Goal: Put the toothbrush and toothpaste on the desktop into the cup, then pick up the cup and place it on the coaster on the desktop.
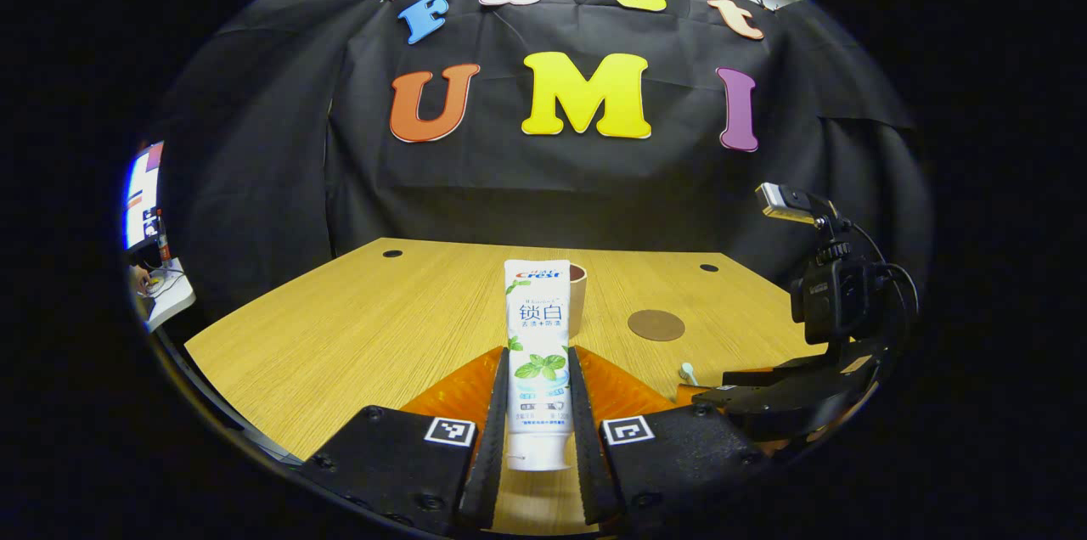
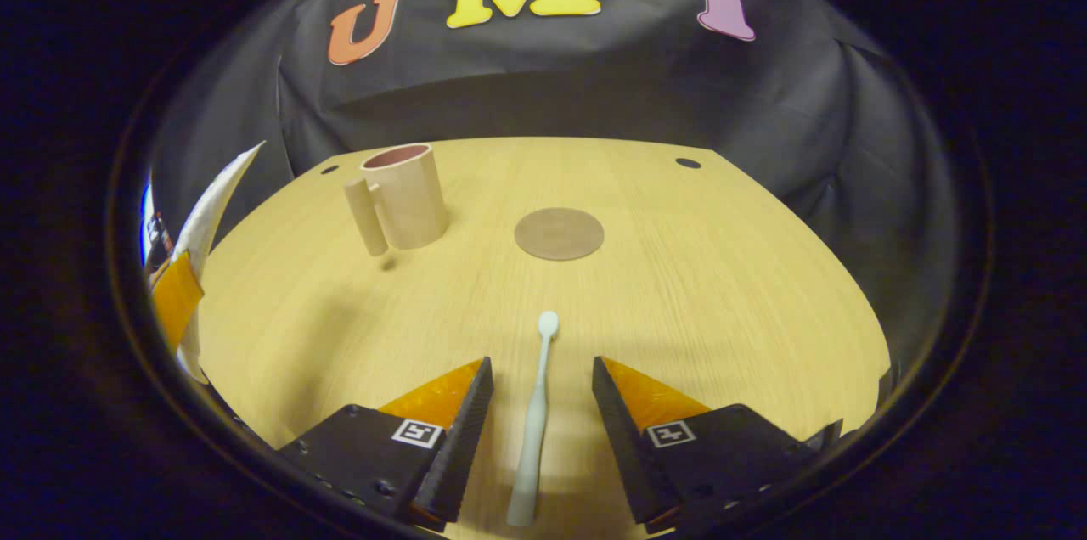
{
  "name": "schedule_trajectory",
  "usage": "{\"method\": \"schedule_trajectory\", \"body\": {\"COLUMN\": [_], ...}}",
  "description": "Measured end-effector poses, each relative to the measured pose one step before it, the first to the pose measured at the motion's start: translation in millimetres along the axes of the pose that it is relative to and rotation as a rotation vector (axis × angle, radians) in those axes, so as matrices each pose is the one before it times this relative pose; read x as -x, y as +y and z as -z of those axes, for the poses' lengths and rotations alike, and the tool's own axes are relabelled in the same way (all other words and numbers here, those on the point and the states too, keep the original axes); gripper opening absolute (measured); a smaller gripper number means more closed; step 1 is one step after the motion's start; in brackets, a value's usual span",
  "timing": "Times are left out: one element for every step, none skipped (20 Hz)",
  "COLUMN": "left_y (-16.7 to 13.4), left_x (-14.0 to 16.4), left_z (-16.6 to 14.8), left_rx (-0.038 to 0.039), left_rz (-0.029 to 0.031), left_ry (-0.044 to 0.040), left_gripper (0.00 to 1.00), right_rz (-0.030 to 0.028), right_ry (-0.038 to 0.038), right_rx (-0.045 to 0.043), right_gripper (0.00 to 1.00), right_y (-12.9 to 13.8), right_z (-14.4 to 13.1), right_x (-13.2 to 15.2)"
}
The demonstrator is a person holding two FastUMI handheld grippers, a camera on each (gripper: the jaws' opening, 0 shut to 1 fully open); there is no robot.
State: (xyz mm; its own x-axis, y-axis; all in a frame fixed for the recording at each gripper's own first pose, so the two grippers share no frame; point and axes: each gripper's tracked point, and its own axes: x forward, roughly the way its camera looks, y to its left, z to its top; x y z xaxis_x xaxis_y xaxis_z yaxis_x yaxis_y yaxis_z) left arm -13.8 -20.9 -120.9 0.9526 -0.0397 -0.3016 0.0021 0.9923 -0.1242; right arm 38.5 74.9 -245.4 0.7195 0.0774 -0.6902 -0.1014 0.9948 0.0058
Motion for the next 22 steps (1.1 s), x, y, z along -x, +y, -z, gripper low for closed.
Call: {"method": "schedule_trajectory", "body": {"left_y": [0.64,2.62,1.65,1.23,1.66,0.31,-0.18,-0.4,0.56,-0.17,-0.77,-0.35,0.12,-0.13,0.81,1.36,1.14,-0.26,1.54,2.28,0.27,1.08], "left_x": [-0.21,-0.7,-0.17,-0.25,-1.65,-0.11,-0.48,-1.46,-1.65,-1.84,-1.03,-0.89,-0.66,0.74,-0.24,-0.34,0.26,0.74,-0.16,1.53,-0.25,-0.07], "left_z": [0.43,0.2,-1.14,-0.52,1.45,0.94,1.63,2.49,2.31,2.92,3.7,1.84,2.25,1.0,-0.36,-1.42,-0.79,-1.61,-0.46,-1.27,-3.58,-3.42], "left_rx": [0.00227,0.0014,0.00211,0.00133,-0.0012,-0.00252,0.00069,0.00155,0.00193,0.00418,0.00528,0.00496,0.00209,-0.00214,-0.00363,-0.00233,0.00078,0.00383,0.00422,0.00294,0.00043,0.00158], "left_rz": [-0.00303,-0.00403,-0.00467,-0.0025,-0.00276,-0.00195,-0.00001,0.00052,-0.00054,0.00123,0.00345,0.00058,-0.00119,0.00038,-0.00004,-0.00451,-0.00199,0.00106,-0.00011,-0.0028,-0.00228,-0.00172], "left_ry": [0.00336,0.00212,-0.00066,-0.00037,0.00154,0.00427,0.00614,0.00718,0.00901,0.01089,0.01287,0.01108,0.00904,0.00373,-0.0019,-0.003,-0.00378,-0.00297,-0.00325,-0.00496,-0.00822,-0.01011], "left_gripper": [0.41,0.41,0.41,0.41,0.4,0.4,0.4,0.4,0.41,0.4,0.4,0.41,0.41,0.41,0.41,0.41,0.4,0.41,0.41,0.4,0.4,0.4], "right_rz": [-0.00702,-0.00877,-0.00218,0.00144,0.00022,-0.02065,-0.00037,-0.00997,-0.026,-0.00864,-0.00568,-0.00772,-0.00677,0.00217,0.01314,0.0015,-0.0064,-0.00512,-0.00295,-0.00155,-0.00721,-0.00472], "right_ry": [0.03325,-0.00287,0.01045,0.00131,-0.00433,-0.00115,-0.00978,-0.0132,0.00331,-0.00155,0.00867,0.00213,-0.00692,-0.00448,-0.01709,-0.02597,-0.03449,-0.04336,-0.04922,-0.05104,-0.04762,-0.04815], "right_rx": [-0.00758,-0.0204,-0.00953,0.00584,0.01293,0.00912,0.00494,0.00435,-0.00648,-0.02261,-0.01269,-0.01931,-0.00896,0.02065,0.00349,-0.00188,-0.00285,-0.00281,-0.00151,-0.00275,-0.0044,-0.00055], "right_gripper": [0.68,0.65,0.64,0.64,0.64,0.65,0.52,0.46,0.46,0.27,0.08,0.08,0.01,0.01,0.01,0.0,0.01,0.01,0.01,0.01,0.0,0.0], "right_y": [1.1,1.22,0.01,0.31,0.14,5.66,1.45,0.89,3.81,-0.17,-1.01,-1.13,0.65,-0.37,-2.61,-0.41,1.32,0.08,0.83,0.12,1.73,1.93], "right_z": [4.38,0.8,0.13,0.43,-0.17,-0.18,1.34,0.53,2.18,-1.11,0.28,0.12,-1.09,0.26,-4.07,-5.78,-8.67,-10.0,-12.78,-10.3,-12.1,-10.7], "right_x": [-1.55,-2.81,0.64,0.42,0.93,0.33,1.03,-0.96,0.96,3.82,-1.35,-2.33,1.07,-0.13,1.99,4.28,6.3,7.94,8.12,9.86,10.01,9.07]}}
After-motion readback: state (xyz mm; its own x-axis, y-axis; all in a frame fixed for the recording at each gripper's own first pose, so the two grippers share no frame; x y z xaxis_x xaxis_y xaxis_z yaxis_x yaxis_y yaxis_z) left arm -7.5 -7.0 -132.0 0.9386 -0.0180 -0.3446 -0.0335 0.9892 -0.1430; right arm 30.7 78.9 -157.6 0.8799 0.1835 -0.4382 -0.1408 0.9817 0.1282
